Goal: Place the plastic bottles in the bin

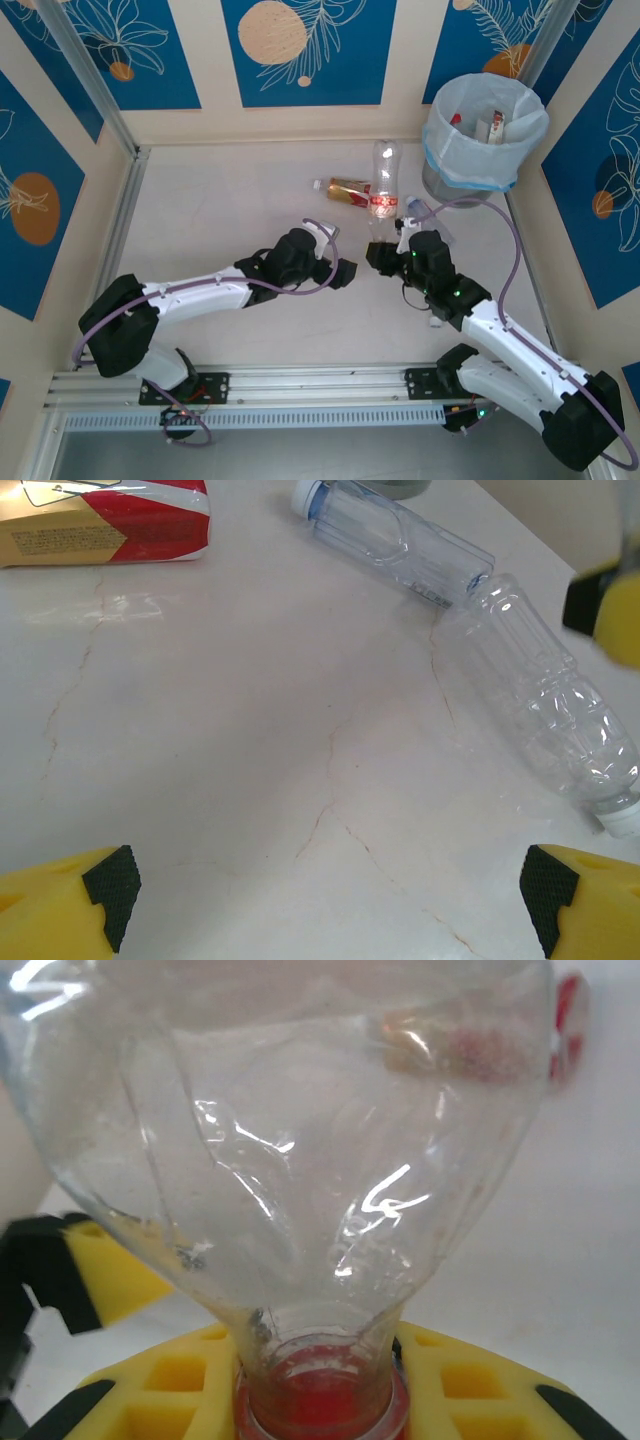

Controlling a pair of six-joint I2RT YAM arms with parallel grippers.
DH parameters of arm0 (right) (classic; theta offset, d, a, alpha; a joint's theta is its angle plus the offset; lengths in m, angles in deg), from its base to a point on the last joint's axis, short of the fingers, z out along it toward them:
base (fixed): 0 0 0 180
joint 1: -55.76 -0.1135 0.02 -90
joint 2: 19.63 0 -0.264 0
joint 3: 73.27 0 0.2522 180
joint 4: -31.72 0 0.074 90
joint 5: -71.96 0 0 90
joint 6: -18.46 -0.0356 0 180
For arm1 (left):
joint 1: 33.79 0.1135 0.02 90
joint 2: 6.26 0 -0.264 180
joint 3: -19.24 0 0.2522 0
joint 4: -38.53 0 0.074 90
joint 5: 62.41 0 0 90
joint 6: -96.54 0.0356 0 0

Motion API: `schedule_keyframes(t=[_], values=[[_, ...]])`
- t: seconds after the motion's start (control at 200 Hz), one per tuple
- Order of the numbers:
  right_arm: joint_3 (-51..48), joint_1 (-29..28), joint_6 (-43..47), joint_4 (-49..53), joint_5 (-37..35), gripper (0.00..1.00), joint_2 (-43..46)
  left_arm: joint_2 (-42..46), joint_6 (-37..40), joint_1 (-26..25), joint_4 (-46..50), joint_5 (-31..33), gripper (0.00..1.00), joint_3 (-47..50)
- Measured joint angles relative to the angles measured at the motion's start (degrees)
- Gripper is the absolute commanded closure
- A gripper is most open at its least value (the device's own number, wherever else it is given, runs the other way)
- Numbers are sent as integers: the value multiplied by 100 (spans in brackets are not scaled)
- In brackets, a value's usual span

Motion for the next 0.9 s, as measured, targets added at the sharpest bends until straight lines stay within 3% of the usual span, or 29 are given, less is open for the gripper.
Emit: schedule_keyframes(t=[0.37, 0.65, 0.9], values=[[424, 649, 444, -914, -46, 100, -514, 0, -98, 4, -61, 0, 1, 0], [1862, 1963, 601, -79, 199, 100, -1040, 0, -107, 7, -92, 0, 1, 0], [2382, 2544, 1082, 656, 404, 100, -1329, 0, -111, 7, -92, -2, 1, 0]])
